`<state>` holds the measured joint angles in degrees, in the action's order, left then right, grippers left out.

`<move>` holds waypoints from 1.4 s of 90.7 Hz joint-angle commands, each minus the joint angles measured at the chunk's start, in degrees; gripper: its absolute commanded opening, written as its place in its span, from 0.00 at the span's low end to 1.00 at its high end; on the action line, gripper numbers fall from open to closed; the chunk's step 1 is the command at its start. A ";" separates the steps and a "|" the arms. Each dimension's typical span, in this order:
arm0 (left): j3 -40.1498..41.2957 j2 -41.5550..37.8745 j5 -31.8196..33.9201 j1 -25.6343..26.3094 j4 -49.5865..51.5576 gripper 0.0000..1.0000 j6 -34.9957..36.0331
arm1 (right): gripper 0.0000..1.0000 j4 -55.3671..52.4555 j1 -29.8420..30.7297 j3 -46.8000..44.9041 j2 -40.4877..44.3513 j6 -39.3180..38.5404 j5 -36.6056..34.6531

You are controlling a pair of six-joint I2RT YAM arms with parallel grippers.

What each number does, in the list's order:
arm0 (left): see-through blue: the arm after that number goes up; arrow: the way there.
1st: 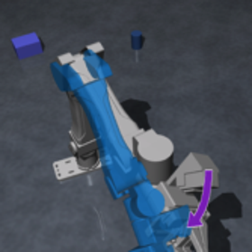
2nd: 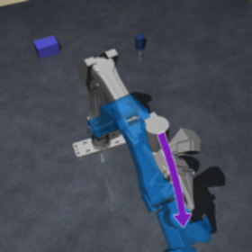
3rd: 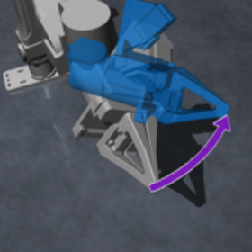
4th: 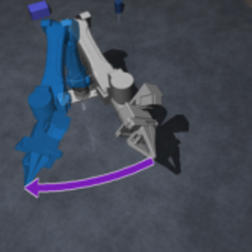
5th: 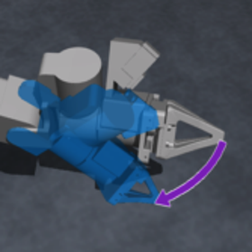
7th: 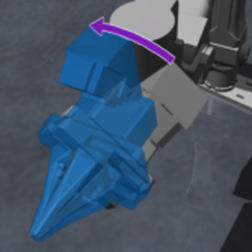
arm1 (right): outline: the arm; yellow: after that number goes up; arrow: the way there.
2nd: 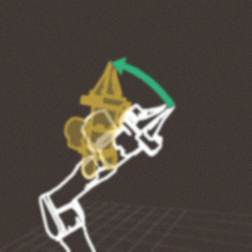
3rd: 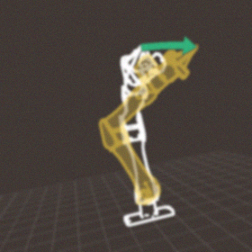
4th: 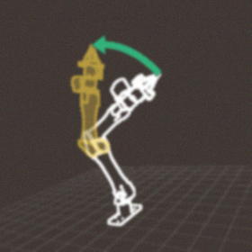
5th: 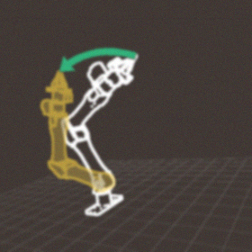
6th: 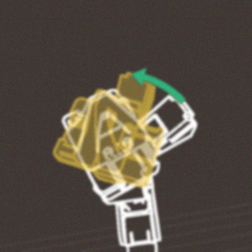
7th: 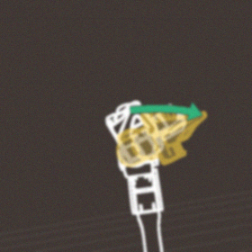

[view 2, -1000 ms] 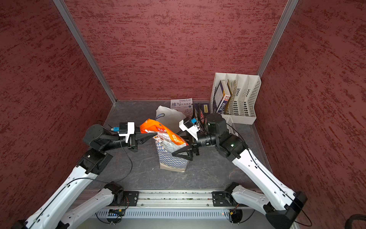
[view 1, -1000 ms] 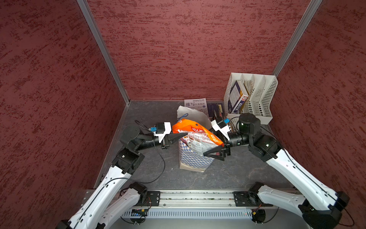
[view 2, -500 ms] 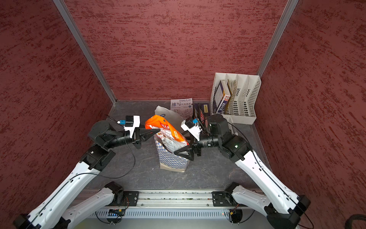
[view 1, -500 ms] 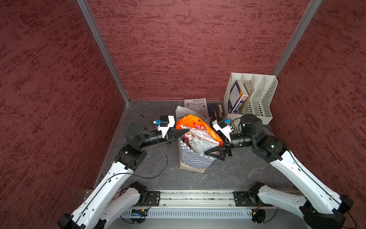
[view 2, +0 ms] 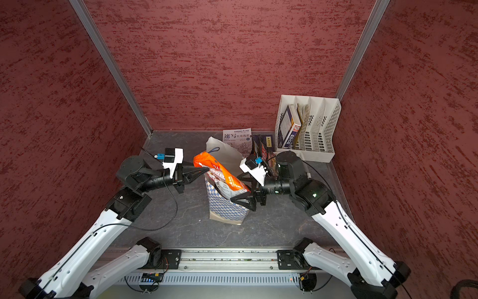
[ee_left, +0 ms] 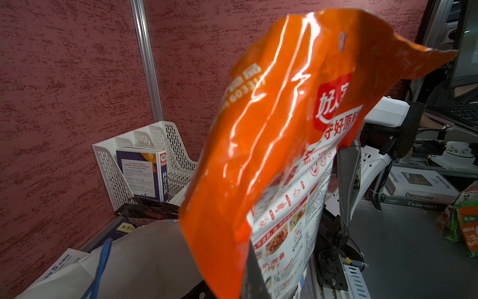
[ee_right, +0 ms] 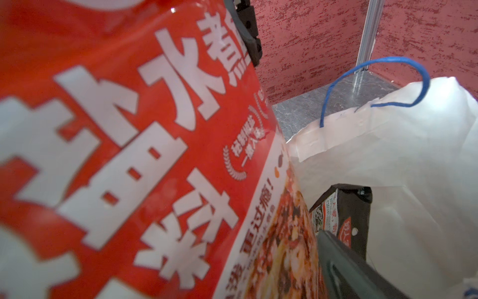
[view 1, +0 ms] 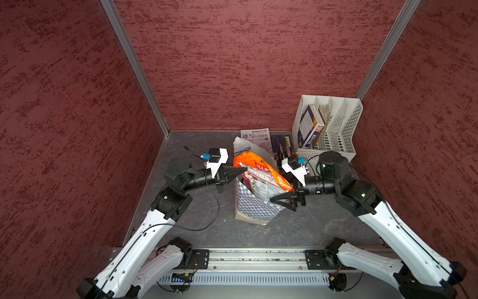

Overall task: Place the condiment packets inside the bag
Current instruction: Place the paper bag at the center of the board.

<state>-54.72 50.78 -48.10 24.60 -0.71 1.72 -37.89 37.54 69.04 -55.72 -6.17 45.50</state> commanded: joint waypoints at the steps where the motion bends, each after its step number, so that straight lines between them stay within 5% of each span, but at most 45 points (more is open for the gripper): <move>1: 0.67 1.91 35.92 -12.82 2.16 0.00 -1.36 | 0.99 3.42 0.87 3.30 10.11 -4.63 28.10; 13: 1.03 1.87 34.15 -12.82 1.29 0.00 -1.73 | 0.99 29.17 0.92 -2.35 9.41 11.40 22.11; 28: 1.68 0.98 32.67 -12.82 0.68 0.00 -1.92 | 0.98 25.71 0.96 -2.54 8.12 7.37 4.02; 40: 0.31 1.61 37.45 -13.02 4.06 0.00 -1.91 | 0.89 22.70 0.87 -2.59 7.18 5.44 3.10; 55: -0.91 2.43 38.53 -14.98 5.91 0.00 -5.20 | 0.63 20.20 0.82 -1.01 4.87 6.88 11.09; 68: -0.28 2.89 37.66 -15.19 5.09 0.00 -5.75 | 0.00 22.07 0.86 -1.49 4.62 10.26 5.58; 87: 0.22 2.98 35.46 -15.20 4.10 0.00 -5.93 | 0.02 23.39 0.87 -1.80 3.66 11.12 5.53; 92: 0.14 2.92 35.14 -15.17 3.97 0.00 -5.84 | 0.56 22.97 0.86 -1.91 3.46 10.23 6.01; 94: 0.14 3.01 34.93 -15.17 3.96 0.00 -5.80 | 0.86 22.82 0.84 -2.02 3.44 9.69 7.13; 96: 0.14 3.00 34.76 -15.17 3.90 0.00 -5.81 | 0.95 22.96 0.86 -2.29 3.37 9.10 8.44; 117: 0.06 3.19 34.10 -15.11 3.96 0.00 -5.87 | 0.99 18.64 0.87 -0.48 2.27 2.63 18.40; 127: 0.20 2.91 32.29 -15.10 3.30 0.00 -5.60 | 0.99 16.12 0.81 0.35 2.81 0.74 14.49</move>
<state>-54.19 54.78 -16.58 9.58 5.52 -3.86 -17.89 38.17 67.90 -53.08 -1.63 58.76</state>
